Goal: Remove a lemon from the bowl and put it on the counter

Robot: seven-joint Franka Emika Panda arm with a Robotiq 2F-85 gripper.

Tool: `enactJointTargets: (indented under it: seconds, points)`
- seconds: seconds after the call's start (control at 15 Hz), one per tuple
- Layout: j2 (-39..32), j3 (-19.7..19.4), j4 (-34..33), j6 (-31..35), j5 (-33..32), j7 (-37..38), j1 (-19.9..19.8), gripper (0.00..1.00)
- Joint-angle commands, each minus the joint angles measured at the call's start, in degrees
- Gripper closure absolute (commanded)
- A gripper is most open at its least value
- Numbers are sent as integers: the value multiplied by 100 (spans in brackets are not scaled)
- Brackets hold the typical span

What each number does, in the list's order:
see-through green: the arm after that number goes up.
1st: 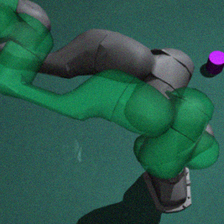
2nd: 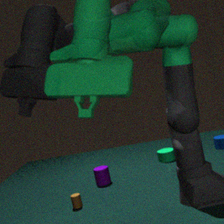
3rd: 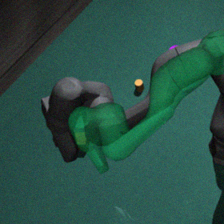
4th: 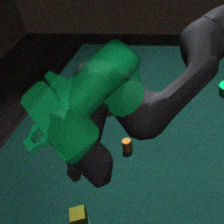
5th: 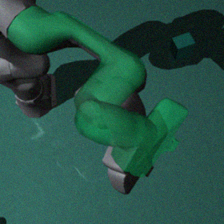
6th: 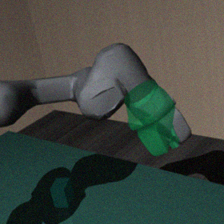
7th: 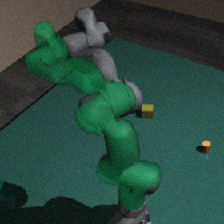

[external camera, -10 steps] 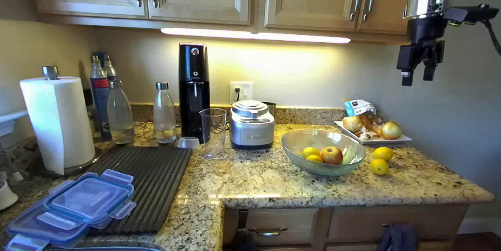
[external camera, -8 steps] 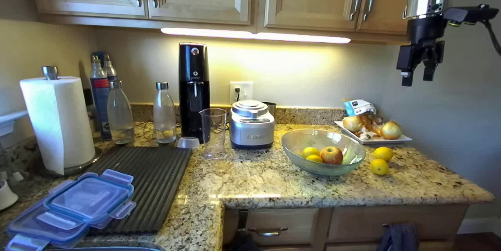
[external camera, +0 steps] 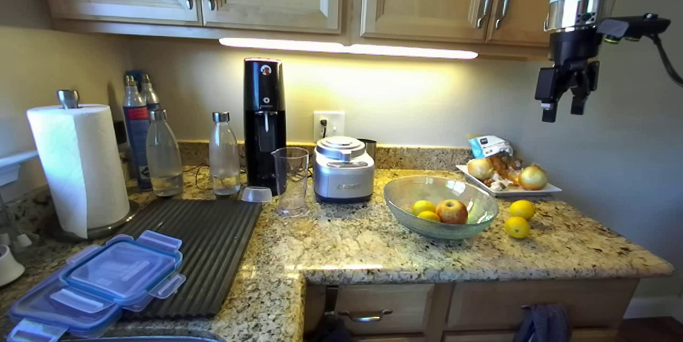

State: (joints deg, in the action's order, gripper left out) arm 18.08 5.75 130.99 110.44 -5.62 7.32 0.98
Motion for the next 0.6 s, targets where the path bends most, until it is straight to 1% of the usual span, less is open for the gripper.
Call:
enactJointTargets:
  seconds: [0.0,0.13,0.27,0.33,0.53]
  points:
    - [-409,43,31,648,48,435,54,0]
    - [-765,132,-23,1026,3,703,103,0]
    - [-1178,247,-129,1249,-86,1033,169,0]
    - [-1380,304,-190,1306,-146,1153,207,0]
    - [-2045,420,-534,1188,-318,1356,418,0]
